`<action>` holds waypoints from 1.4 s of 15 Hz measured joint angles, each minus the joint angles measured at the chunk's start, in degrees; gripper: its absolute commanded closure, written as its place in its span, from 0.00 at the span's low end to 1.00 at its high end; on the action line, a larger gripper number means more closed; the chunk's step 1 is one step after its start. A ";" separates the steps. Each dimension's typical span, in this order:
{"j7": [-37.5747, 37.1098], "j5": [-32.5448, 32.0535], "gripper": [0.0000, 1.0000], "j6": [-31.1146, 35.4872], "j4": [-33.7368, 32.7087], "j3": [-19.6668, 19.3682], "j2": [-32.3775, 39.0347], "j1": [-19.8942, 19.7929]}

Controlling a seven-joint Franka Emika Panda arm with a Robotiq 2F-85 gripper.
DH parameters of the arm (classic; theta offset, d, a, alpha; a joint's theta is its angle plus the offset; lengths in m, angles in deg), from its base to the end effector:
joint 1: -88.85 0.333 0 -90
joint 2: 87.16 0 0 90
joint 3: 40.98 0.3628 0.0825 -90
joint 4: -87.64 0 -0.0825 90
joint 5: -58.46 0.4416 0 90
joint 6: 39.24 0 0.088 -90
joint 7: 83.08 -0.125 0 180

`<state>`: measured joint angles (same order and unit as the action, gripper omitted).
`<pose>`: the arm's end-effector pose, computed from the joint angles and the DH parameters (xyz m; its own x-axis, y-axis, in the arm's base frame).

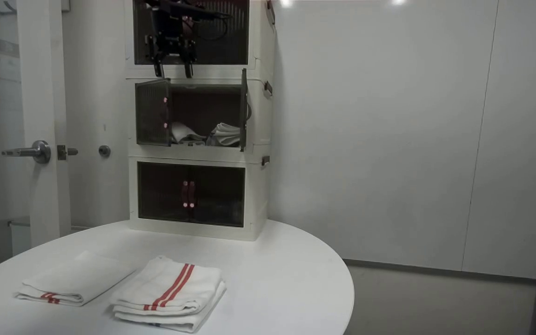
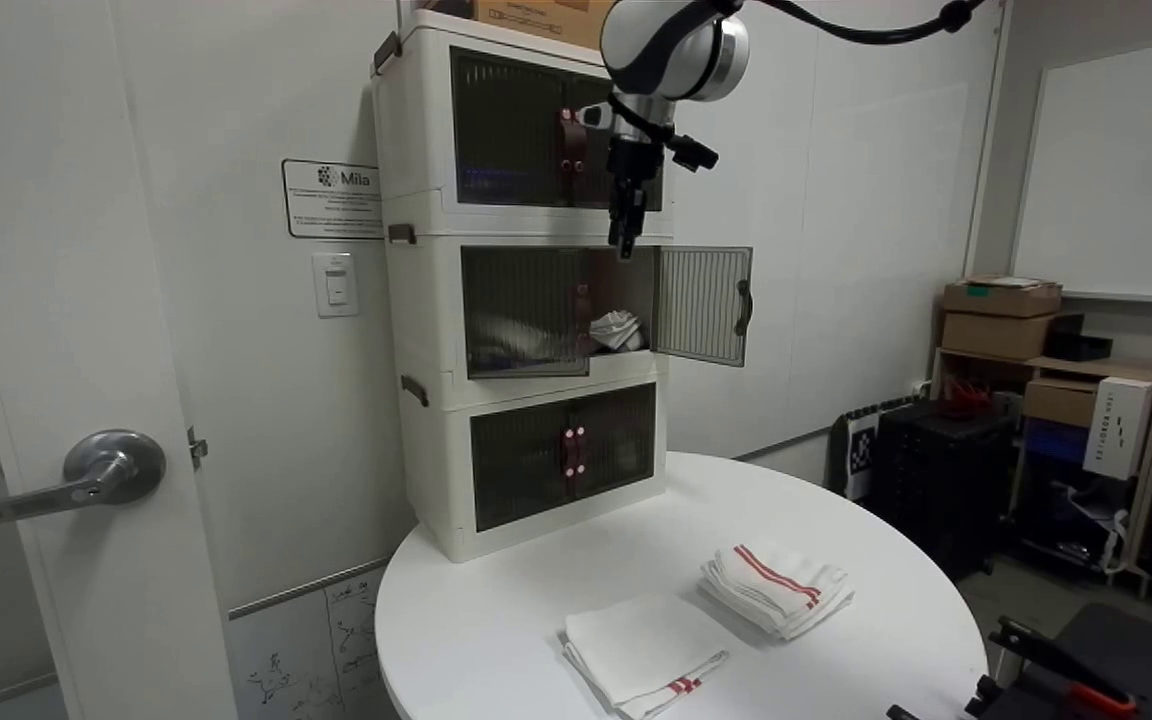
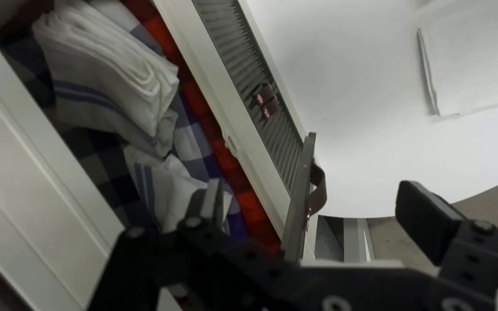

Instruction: Open the cabinet's left door fully

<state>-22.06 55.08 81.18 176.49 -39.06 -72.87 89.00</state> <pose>0.7392 0.0204 0.5511 0.4194 0.9022 0.1007 0.8572 -0.4301 0.2832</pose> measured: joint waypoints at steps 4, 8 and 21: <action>1.91 0.29 0.00 -0.49 -2.85 2.31 1.31 0.13; 3.52 0.29 0.00 -1.53 -4.22 3.51 3.15 0.44; -13.25 -10.96 0.00 -12.90 -8.56 4.10 2.98 5.80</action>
<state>-35.30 44.12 68.28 167.92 -34.96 -69.90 94.80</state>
